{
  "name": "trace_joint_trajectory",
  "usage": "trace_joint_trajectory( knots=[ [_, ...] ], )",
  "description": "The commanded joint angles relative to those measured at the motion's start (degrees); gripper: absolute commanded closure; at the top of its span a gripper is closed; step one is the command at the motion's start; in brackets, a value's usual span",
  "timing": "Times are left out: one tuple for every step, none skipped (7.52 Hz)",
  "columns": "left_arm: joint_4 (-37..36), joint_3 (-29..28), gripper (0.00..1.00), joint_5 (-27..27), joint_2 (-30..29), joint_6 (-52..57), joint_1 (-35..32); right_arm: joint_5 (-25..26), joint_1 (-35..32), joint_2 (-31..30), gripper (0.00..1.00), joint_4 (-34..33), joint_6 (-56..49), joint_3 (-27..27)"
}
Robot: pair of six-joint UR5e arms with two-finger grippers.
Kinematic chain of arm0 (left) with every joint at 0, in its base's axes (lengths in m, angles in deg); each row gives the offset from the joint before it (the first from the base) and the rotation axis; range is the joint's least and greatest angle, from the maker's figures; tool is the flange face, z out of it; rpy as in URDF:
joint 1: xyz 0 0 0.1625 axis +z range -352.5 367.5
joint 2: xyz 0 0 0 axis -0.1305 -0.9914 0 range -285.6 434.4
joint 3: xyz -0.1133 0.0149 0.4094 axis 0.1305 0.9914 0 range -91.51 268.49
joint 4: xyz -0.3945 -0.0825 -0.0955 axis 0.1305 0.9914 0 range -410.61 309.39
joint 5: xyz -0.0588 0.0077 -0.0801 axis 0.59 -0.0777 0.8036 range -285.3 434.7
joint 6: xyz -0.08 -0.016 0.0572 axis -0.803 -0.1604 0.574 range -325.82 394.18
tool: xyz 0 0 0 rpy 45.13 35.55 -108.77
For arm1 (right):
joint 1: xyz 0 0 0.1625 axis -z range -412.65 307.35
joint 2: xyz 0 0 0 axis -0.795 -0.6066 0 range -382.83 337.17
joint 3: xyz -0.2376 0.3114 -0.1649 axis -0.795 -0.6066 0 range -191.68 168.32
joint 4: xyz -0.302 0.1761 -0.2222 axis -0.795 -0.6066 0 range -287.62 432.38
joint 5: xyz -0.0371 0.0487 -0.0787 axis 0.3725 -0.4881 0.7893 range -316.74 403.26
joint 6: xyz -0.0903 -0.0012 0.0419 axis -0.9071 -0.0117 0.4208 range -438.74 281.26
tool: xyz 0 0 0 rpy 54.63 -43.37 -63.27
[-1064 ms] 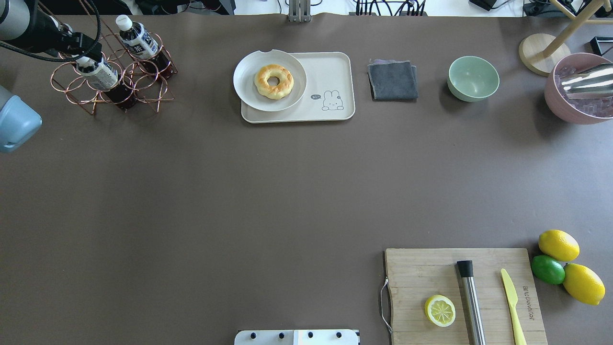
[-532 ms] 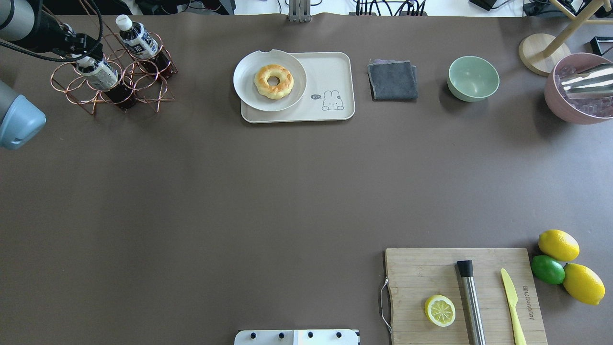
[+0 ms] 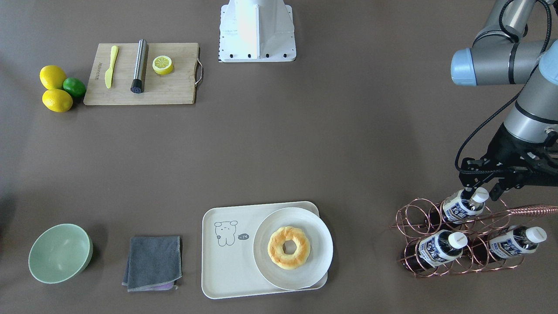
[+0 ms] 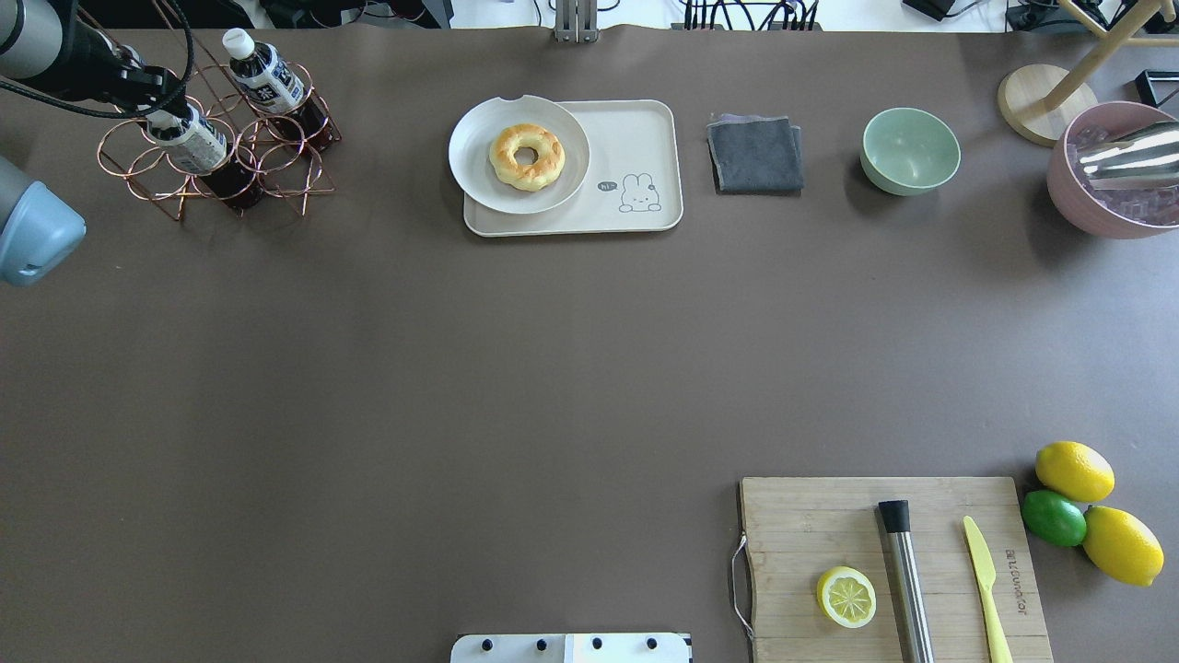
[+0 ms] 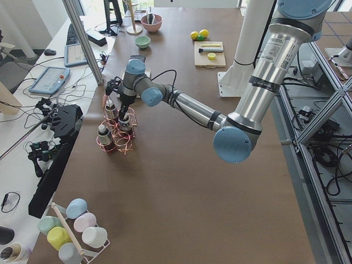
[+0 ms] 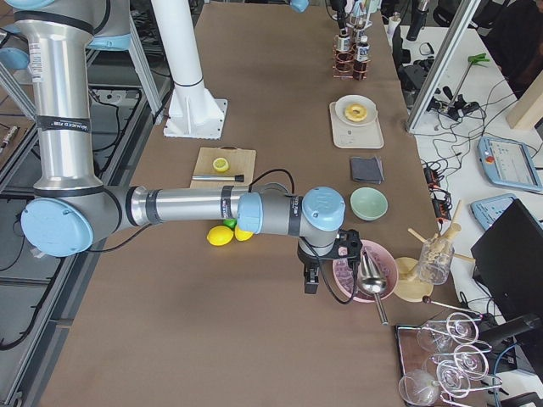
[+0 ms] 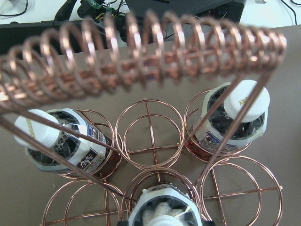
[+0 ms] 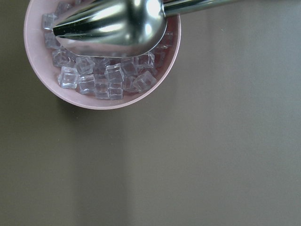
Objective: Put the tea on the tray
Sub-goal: 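Reach the left gripper down into the copper rack onto a tea bottle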
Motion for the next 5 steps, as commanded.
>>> trace_joint_trajectory(
  knots=[
    [0.0,0.0,0.49,0.0,0.1,-0.4,-0.2,0.0,0.0,0.0,0.00,0.0,0.0,0.1],
    [-0.1,0.0,0.92,0.0,0.0,-0.5,-0.2,0.0,0.0,0.0,0.00,0.0,0.0,0.0],
    [0.0,0.1,1.00,0.2,0.0,-0.6,-0.2,0.0,0.0,0.0,0.00,0.0,0.0,0.0],
    [0.0,0.2,1.00,0.3,0.0,-0.6,-0.4,-0.1,0.0,-0.1,0.00,0.0,0.0,0.1],
    [-0.4,0.5,1.00,0.6,-0.3,-0.3,-1.1,-0.1,0.0,-0.1,0.00,0.0,0.0,0.1]
  ],
)
